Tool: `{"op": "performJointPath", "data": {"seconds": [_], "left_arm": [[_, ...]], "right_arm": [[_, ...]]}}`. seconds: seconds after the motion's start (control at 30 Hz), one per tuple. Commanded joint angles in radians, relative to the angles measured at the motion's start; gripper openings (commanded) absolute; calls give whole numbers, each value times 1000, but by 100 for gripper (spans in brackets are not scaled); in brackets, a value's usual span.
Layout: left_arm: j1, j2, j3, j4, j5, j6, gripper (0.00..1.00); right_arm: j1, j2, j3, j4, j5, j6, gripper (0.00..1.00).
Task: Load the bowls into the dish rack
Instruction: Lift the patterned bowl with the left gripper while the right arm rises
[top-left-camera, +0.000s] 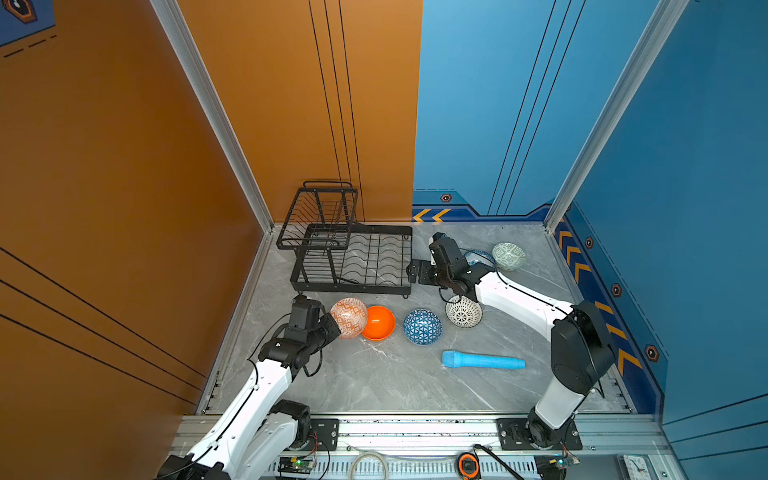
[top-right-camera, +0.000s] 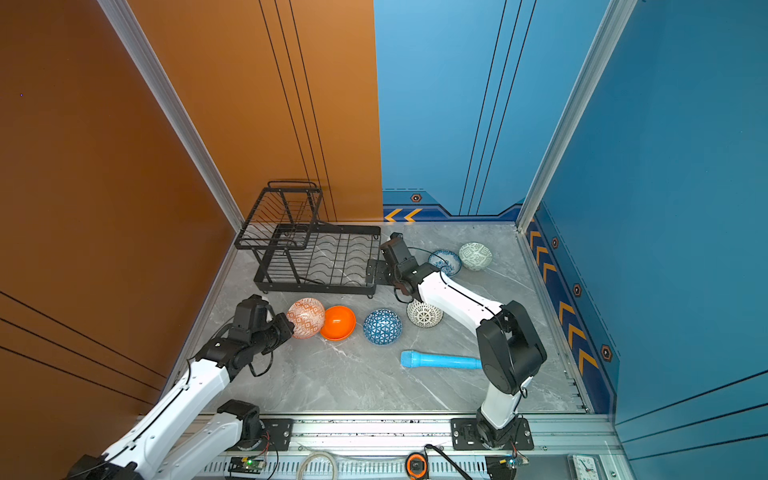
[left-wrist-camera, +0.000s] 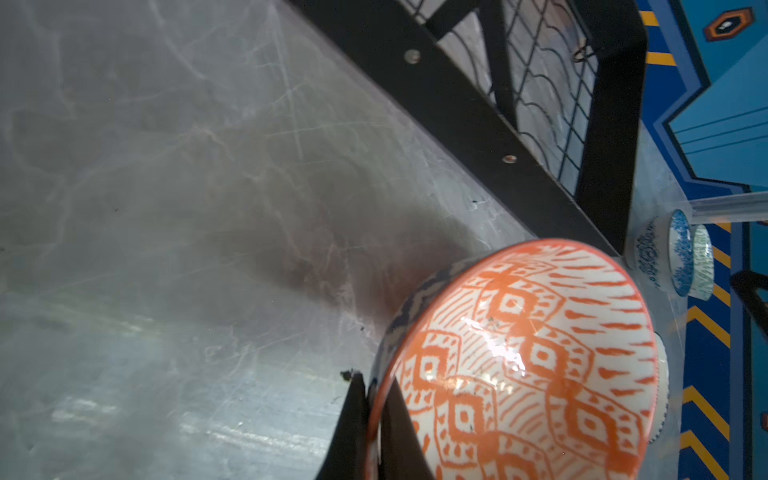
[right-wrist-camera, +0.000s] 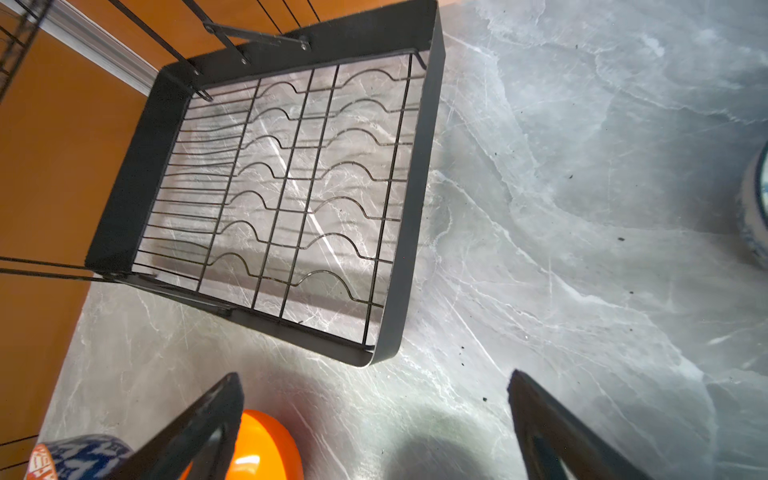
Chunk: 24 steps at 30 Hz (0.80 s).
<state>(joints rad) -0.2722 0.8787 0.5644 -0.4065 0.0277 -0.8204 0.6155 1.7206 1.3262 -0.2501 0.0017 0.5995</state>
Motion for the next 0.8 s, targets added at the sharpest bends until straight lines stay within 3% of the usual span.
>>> {"op": "performJointPath", "data": {"seconds": [0.0,0.17,0.4,0.77], "left_arm": [[-83,53,102,78,-128,-11,0],[-212,150,208,150,-259,10,0],[-326,329,382,332,-339,80,0],[-412,681,707,581,-556,312,0]], "right_arm": [[-19,-73,-11,14,-22,30,100],[-80,-161,-40,12,-66,49,100],[-188,-246,-29,-19,-119,69,100],[-264,-278,148,-120,-138,97,100]]}}
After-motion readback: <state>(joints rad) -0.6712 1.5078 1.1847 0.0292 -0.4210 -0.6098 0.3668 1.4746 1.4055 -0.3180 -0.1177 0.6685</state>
